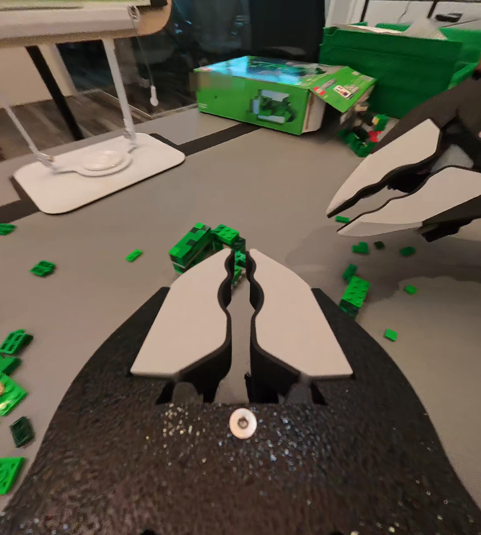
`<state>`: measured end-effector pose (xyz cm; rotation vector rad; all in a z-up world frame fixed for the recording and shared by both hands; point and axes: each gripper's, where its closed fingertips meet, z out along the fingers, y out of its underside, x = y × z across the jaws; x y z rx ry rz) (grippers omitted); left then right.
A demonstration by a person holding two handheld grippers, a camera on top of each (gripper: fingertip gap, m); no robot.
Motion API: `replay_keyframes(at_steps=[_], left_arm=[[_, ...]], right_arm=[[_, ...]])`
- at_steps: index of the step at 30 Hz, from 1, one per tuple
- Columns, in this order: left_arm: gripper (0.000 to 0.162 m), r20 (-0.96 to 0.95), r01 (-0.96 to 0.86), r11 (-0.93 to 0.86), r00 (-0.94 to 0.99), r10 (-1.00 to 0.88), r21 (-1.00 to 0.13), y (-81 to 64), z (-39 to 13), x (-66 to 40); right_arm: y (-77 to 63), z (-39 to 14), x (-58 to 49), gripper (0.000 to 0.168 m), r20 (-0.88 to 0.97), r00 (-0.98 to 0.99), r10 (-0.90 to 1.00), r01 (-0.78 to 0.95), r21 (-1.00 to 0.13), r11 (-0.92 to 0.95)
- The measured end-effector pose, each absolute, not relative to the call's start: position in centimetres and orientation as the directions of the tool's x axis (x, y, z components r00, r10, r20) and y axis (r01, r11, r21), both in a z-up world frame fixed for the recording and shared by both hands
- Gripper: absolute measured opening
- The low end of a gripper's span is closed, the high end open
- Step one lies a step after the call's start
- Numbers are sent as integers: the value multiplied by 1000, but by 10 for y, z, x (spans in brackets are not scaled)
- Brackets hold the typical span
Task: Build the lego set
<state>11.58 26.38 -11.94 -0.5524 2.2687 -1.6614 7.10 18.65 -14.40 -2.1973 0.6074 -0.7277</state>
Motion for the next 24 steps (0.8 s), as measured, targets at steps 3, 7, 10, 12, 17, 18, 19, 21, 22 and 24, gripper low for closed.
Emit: replay_keyframes(at_steps=[3, 7, 10, 12, 17, 18, 19, 21, 22, 24], left_arm=[[7, -50, -103, 265, -857, -513, -959, 276, -119, 125], [17, -59, -106, 216, -765, -641, -971, 321, -101, 148], [39, -35, -120, 164, -697, -717, -979, 365, -89, 160], [48, -49, -148, 184, -636, -770, -972, 400, -90, 172], [56, -29, -289, 227, -558, -829, -930, 468, -105, 195], [56, -18, -322, 241, -566, -824, -915, 475, -110, 196], [55, -12, -353, 263, -578, -816, -898, 479, -114, 197], [37, 18, -409, 349, -670, -742, -844, 475, -129, 187], [28, 81, -443, 378, -729, -679, -813, 466, -136, 177], [35, 241, -498, 359, -789, -565, -789, 445, -142, 158]], right_arm=[[199, -149, 80, 18, 269, 780, -565, -212, -735, -644], [199, -131, 86, 18, 286, 761, -582, -170, -778, -605], [184, -116, 85, 18, 324, 699, -637, -112, -831, -545], [166, -109, 83, 18, 348, 634, -691, -81, -858, -507], [113, -97, 80, 14, 430, 391, -814, 44, -892, -450], [105, -96, 80, 14, 438, 346, -830, 61, -893, -446], [97, -95, 81, 13, 452, 301, -840, 80, -890, -450], [84, -93, 81, 10, 499, 203, -842, 126, -867, -483], [79, -92, 81, 7, 534, 140, -834, 158, -843, -514], [75, -93, 81, 0, 604, 72, -794, 188, -790, -584]])
